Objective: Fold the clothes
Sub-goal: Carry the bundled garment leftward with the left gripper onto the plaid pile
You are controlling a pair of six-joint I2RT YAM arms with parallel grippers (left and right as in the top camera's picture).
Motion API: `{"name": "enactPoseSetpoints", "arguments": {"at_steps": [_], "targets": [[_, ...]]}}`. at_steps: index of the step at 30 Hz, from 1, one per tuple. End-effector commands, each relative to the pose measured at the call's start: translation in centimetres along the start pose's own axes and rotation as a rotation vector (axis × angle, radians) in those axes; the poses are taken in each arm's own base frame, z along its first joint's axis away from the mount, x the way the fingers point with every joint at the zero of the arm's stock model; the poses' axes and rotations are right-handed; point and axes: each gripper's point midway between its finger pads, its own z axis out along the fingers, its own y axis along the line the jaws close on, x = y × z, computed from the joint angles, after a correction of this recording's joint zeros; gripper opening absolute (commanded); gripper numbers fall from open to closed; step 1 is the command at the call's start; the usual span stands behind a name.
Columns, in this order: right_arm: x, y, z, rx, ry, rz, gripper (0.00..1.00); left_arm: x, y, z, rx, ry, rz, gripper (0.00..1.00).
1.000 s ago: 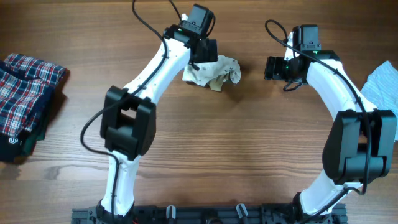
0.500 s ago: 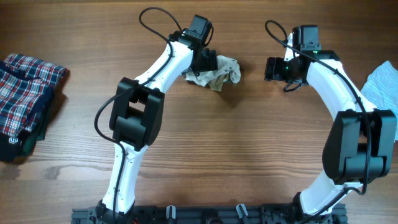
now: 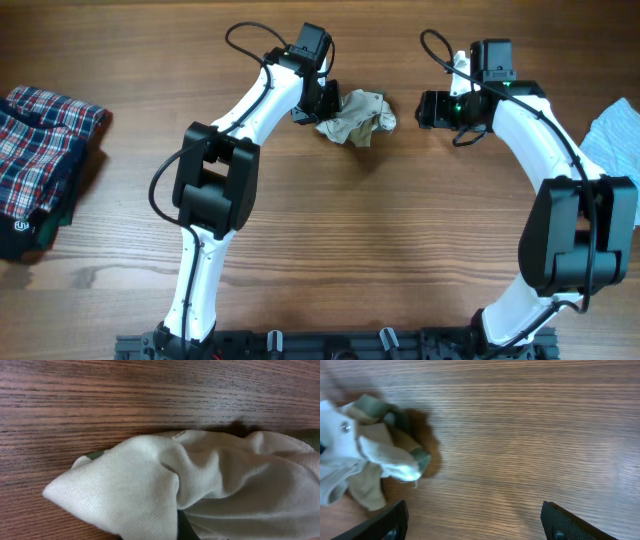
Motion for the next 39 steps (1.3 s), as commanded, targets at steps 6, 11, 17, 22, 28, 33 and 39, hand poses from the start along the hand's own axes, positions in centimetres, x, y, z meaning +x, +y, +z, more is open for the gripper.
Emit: {"name": "enactPoseSetpoints", "arguments": {"at_steps": [6, 11, 17, 22, 28, 33, 39], "targets": [[-0.7, 1.1, -0.9, -0.053, -0.028, -0.039, 0.86, -4.5, -1.0, -6.4, 0.038, -0.204, 0.057, 0.04], [-0.6, 0.9, -0.9, -0.042, -0.022, -0.037, 0.86, -8.3, 2.4, -12.8, -0.016, -0.369, -0.008, 0.04], [-0.4, 0.8, -0.9, -0.034, -0.014, -0.036, 0.86, -10.4, 10.6, -15.8, -0.072, -0.402, -0.160, 0.04], [-0.5, 0.7, -0.9, -0.031, -0.018, -0.036, 0.87, -10.9, 18.9, -20.7, -0.158, -0.460, -0.314, 0.04], [-0.5, 0.5, -0.9, -0.020, -0.019, -0.036, 0.87, -9.6, 26.7, -28.2, -0.205, -0.555, -0.482, 0.04], [-0.4, 0.5, -0.9, -0.019, -0.014, -0.035, 0.87, -6.9, 35.0, -32.2, -0.266, -0.591, -0.652, 0.04], [-0.4, 0.5, -0.9, -0.020, -0.014, -0.030, 0.87, -5.6, 41.4, -35.7, -0.306, -0.694, -0.758, 0.04]]}}
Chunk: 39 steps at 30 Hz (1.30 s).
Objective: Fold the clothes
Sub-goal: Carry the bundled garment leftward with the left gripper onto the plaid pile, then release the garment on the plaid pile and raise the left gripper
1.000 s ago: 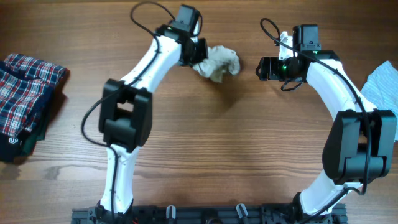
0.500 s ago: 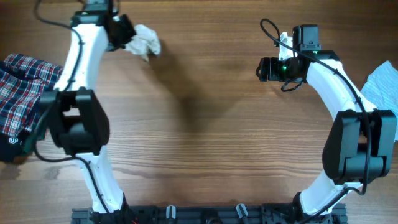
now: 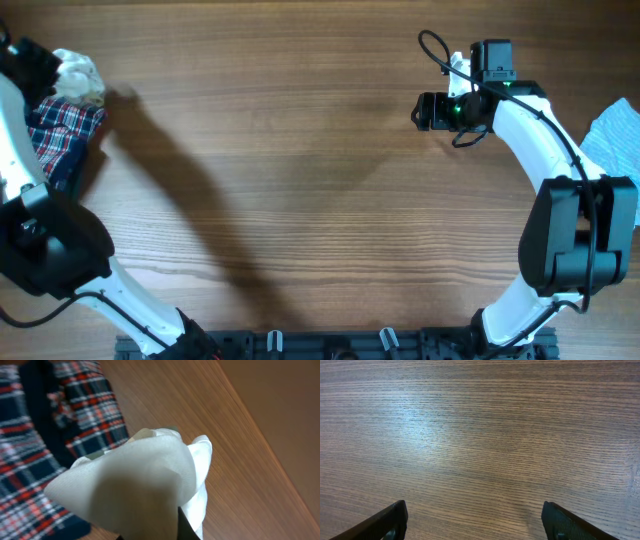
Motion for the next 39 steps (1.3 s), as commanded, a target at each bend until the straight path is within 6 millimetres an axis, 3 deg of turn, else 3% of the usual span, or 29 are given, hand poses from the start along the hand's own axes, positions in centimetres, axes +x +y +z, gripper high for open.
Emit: {"name": "enactPoseSetpoints", "arguments": {"at_steps": [1, 6, 10, 13, 16, 17, 20, 24, 27, 28, 29, 30, 33, 35, 37, 39], "targets": [[-0.6, 0.0, -0.9, 0.009, -0.023, -0.014, 0.87, -2.2, 2.5, -1.5, -0.020, -0.054, -0.035, 0.04], [-0.5, 0.0, -0.9, 0.009, -0.021, -0.014, 0.87, -3.1, 9.1, -1.5, -0.140, -0.059, -0.128, 0.04], [-0.6, 0.0, -0.9, 0.009, -0.024, -0.015, 0.87, -2.4, 13.3, -1.0, -0.211, -0.035, -0.187, 0.04], [-0.6, 0.0, -0.9, 0.010, -0.022, -0.015, 0.87, -1.8, 16.8, -1.1, -0.327, -0.035, -0.213, 0.31], [-0.6, 0.0, -0.9, 0.010, -0.022, -0.015, 0.87, -1.3, 19.3, -1.7, -0.386, -0.018, -0.246, 0.73], [-0.6, 0.0, -0.9, 0.009, -0.023, -0.015, 0.87, -1.4, 19.7, -1.8, -0.390, -0.019, -0.255, 0.82], [-0.6, 0.0, -0.9, 0.010, -0.023, -0.015, 0.87, -1.8, 19.9, -2.6, -0.388, -0.037, -0.261, 0.90], [-0.6, 0.0, -0.9, 0.009, -0.024, -0.015, 0.87, -3.9, 18.5, -5.9, -0.357, -0.129, -0.254, 0.93], [-0.6, 0.0, -0.9, 0.009, -0.024, -0.014, 0.87, -6.0, 15.2, -11.0, -0.258, -0.259, -0.257, 0.90], [-0.6, 0.0, -0.9, 0.009, -0.024, -0.015, 0.87, -6.2, 13.6, -11.8, -0.199, -0.270, -0.242, 0.75], [-0.6, 0.0, -0.9, 0.009, -0.024, -0.014, 0.87, -6.2, 12.0, -12.1, -0.150, -0.273, -0.222, 0.25], [-0.6, 0.0, -0.9, 0.009, -0.024, -0.014, 0.87, -6.1, 11.3, -11.8, -0.139, -0.270, -0.210, 0.04], [-0.5, 0.0, -0.9, 0.010, -0.017, -0.013, 0.87, -4.9, 10.6, -8.1, -0.147, -0.195, -0.184, 0.04], [-0.3, 0.0, -0.9, 0.010, -0.011, -0.013, 0.87, -3.5, 11.6, -4.3, -0.181, -0.106, -0.178, 0.04], [-0.3, 0.0, -0.9, 0.010, -0.009, -0.011, 0.87, -1.6, 13.7, -1.0, -0.250, -0.015, -0.162, 0.04], [-0.3, 0.0, -0.9, 0.010, -0.010, -0.012, 0.87, 0.3, 18.7, 0.7, -0.450, 0.054, -0.174, 0.04]]}}
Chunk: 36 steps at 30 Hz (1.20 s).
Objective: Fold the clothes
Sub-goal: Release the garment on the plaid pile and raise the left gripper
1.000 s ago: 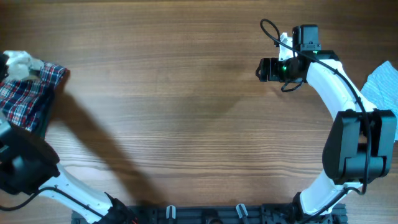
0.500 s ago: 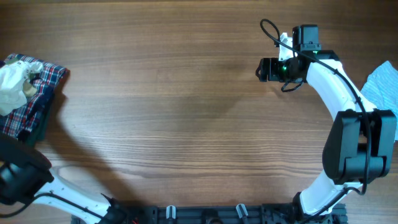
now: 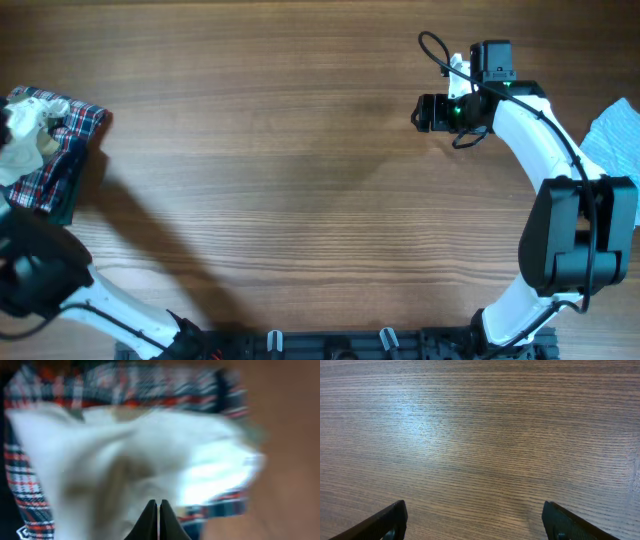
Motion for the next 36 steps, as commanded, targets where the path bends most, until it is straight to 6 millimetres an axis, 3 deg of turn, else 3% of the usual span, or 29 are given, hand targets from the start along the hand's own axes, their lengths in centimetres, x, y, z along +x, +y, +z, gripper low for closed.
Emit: {"name": "enactPoseSetpoints", "arguments": {"at_steps": [1, 6, 8, 10, 13, 15, 16, 18, 20, 22, 23, 24, 25, 26, 27, 28, 32, 36], "targets": [[-0.7, 0.0, -0.9, 0.009, -0.027, -0.016, 0.87, 0.6, 6.2, 3.4, -0.244, 0.048, 0.001, 0.04], [-0.7, -0.2, -0.9, 0.025, -0.028, -0.015, 0.88, 0.8, 7.2, 3.9, -0.226, 0.080, -0.034, 0.08], [-1.0, -0.2, -0.9, 0.024, -0.038, -0.017, 0.91, 0.3, 5.1, 3.0, -0.118, 0.071, -0.041, 0.16], [-1.1, -0.2, -0.9, 0.024, -0.043, -0.018, 0.95, -0.7, 2.2, 0.7, 0.040, 0.040, -0.046, 0.25], [-1.1, -0.2, -0.9, 0.024, -0.043, -0.019, 1.00, -2.2, -2.3, -4.4, 0.300, -0.018, -0.026, 0.34], [-1.1, -0.3, -0.9, 0.031, -0.045, -0.019, 1.00, -2.6, -4.7, -8.1, 0.442, -0.055, 0.000, 0.47], [-1.1, -0.3, -0.9, 0.031, -0.045, -0.018, 1.00, -2.7, -5.4, -9.2, 0.463, -0.072, 0.014, 0.49], [-0.8, -0.4, -0.9, 0.032, -0.032, -0.015, 1.00, -1.4, -6.2, -9.3, 0.463, -0.039, 0.031, 0.43], [-0.6, -1.2, -0.9, 0.078, -0.023, -0.011, 1.00, 1.4, -7.9, -8.7, 0.459, 0.043, 0.071, 0.37], [-0.8, -2.0, -1.0, 0.126, -0.032, -0.013, 1.00, 5.4, -12.2, -9.6, 0.528, 0.122, 0.162, 0.41], [-0.8, -2.0, -1.0, 0.127, -0.034, -0.013, 1.00, 9.2, -16.4, -10.8, 0.594, 0.171, 0.261, 0.47], [-0.8, -2.0, -1.0, 0.127, -0.034, -0.013, 1.00, 11.8, -19.1, -11.6, 0.632, 0.190, 0.331, 0.54], [-0.8, -2.0, -1.0, 0.127, -0.034, -0.013, 1.00, 13.6, -20.9, -12.3, 0.661, 0.199, 0.379, 0.68], [-0.8, -2.0, -1.0, 0.127, -0.034, -0.013, 1.00, 17.1, -23.9, -13.7, 0.716, 0.215, 0.467, 1.00], [-0.8, -2.0, -1.0, 0.126, -0.034, -0.014, 1.00, 22.0, -26.9, -15.8, 0.778, 0.248, 0.573, 1.00], [-0.8, -2.0, -1.0, 0.127, -0.034, -0.013, 1.00, 25.5, -28.3, -17.2, 0.810, 0.279, 0.641, 1.00], [-0.8, -2.0, -1.0, 0.127, -0.034, -0.013, 1.00, 36.7, -30.5, -22.0, 0.901, 0.382, 0.850, 1.00], [-0.8, -2.0, -1.0, 0.127, -0.034, -0.013, 1.00, 44.0, -30.3, -25.5, 0.959, 0.451, 0.990, 1.00]]}}
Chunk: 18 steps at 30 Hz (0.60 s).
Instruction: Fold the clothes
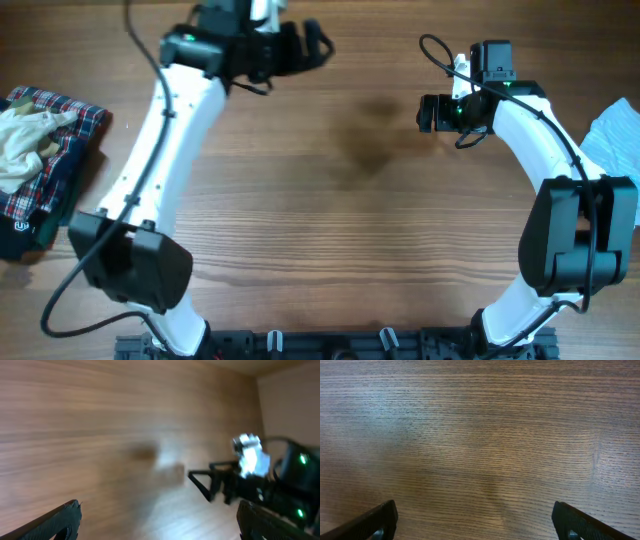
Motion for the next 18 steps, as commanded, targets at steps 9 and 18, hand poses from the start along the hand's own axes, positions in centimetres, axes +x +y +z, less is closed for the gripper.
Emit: {"name": "enactPoseSetpoints", "arguments": {"at_steps": [9, 18], "targets": [[-0.8, -0.2, -0.9, 0.017, -0.031, -0.008, 0.99, 7.7, -9.8, 3.2, 0.122, 0.153, 0.181, 1.00], [-0.8, -0.2, -0.9, 0.018, -0.031, -0.008, 1.00, 7.7, -9.9, 3.3, 0.123, 0.154, 0.182, 1.00]]}}
